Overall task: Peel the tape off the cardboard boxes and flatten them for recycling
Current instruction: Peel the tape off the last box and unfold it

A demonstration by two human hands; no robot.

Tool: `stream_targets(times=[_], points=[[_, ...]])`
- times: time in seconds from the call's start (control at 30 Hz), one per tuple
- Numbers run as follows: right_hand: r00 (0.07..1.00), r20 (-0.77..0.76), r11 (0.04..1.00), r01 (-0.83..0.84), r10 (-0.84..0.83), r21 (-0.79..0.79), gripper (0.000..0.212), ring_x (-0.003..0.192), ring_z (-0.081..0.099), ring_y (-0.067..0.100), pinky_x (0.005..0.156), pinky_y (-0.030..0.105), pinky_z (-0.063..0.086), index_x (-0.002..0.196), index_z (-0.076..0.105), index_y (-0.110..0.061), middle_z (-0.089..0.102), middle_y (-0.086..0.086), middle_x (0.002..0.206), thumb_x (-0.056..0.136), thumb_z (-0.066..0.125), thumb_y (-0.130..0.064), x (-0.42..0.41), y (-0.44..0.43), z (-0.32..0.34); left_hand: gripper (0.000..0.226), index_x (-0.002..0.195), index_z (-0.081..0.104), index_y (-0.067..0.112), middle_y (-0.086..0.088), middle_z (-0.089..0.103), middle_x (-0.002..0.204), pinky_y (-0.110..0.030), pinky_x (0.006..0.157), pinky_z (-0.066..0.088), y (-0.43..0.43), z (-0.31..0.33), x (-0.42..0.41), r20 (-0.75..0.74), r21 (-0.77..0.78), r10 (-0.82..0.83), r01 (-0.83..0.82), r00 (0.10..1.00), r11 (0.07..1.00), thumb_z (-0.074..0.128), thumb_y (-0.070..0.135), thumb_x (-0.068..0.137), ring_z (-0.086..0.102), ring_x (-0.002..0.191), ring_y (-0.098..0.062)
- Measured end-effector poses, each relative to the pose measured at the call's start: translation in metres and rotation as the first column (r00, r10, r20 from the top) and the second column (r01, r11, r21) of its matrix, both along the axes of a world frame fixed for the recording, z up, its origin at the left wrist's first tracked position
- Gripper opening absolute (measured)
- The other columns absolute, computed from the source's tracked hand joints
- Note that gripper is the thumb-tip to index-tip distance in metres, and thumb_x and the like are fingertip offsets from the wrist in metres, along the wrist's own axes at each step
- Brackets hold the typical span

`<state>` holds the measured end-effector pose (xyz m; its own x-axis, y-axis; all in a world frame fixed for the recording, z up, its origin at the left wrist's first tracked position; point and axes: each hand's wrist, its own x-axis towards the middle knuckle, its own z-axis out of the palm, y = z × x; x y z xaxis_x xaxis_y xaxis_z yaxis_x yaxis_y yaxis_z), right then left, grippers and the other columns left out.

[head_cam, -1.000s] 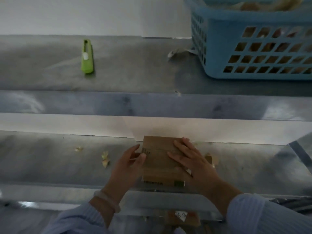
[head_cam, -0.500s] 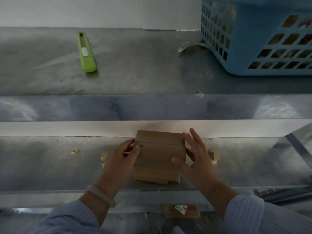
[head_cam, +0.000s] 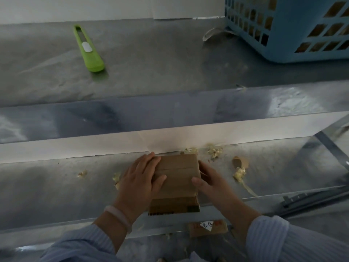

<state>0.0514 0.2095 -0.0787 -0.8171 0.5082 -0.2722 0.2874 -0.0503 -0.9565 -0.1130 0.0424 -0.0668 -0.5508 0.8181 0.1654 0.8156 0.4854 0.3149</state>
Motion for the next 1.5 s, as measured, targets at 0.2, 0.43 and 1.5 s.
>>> stream_targets(times=[0.2,0.43,1.5], points=[[0.999,0.011,0.988,0.041,-0.039,-0.152,0.034,0.095,0.065,-0.003,0.07,0.013,0.053,0.11,0.054,-0.058,0.068,-0.026,0.105,0.093,0.059,-0.03,-0.002,-0.001,-0.004,0.044,0.139,0.046,0.023,-0.016,0.035,0.144,-0.049,0.109,0.033,0.011,-0.008,-0.001,0.013,0.002,-0.078,0.078,0.997,0.997,0.041,0.033,0.096,0.031,0.136,-0.034],[0.998,0.042,0.998,0.056,-0.056,-0.018,0.065,0.124,0.048,0.004,0.084,0.017,0.051,0.146,0.023,-0.046,0.045,-0.018,0.139,0.095,0.058,-0.028,-0.004,0.0,0.0,0.057,0.141,0.033,0.036,0.012,0.026,0.149,-0.024,0.11,0.027,0.007,-0.019,-0.011,0.431,0.264,-0.111,-0.008,0.896,0.964,0.049,0.056,0.09,0.025,0.137,-0.004],[0.946,0.302,0.071,-0.311,0.117,0.948,0.066,0.138,0.037,0.024,0.111,0.047,0.031,0.147,0.038,-0.026,0.039,0.005,0.151,0.087,0.052,-0.05,-0.047,-0.035,0.005,0.023,0.068,0.06,0.024,0.01,0.052,0.059,-0.025,0.058,0.041,-0.035,-0.028,-0.005,0.763,0.191,0.054,-0.305,0.644,0.933,0.067,0.012,0.086,0.047,0.057,-0.005]])
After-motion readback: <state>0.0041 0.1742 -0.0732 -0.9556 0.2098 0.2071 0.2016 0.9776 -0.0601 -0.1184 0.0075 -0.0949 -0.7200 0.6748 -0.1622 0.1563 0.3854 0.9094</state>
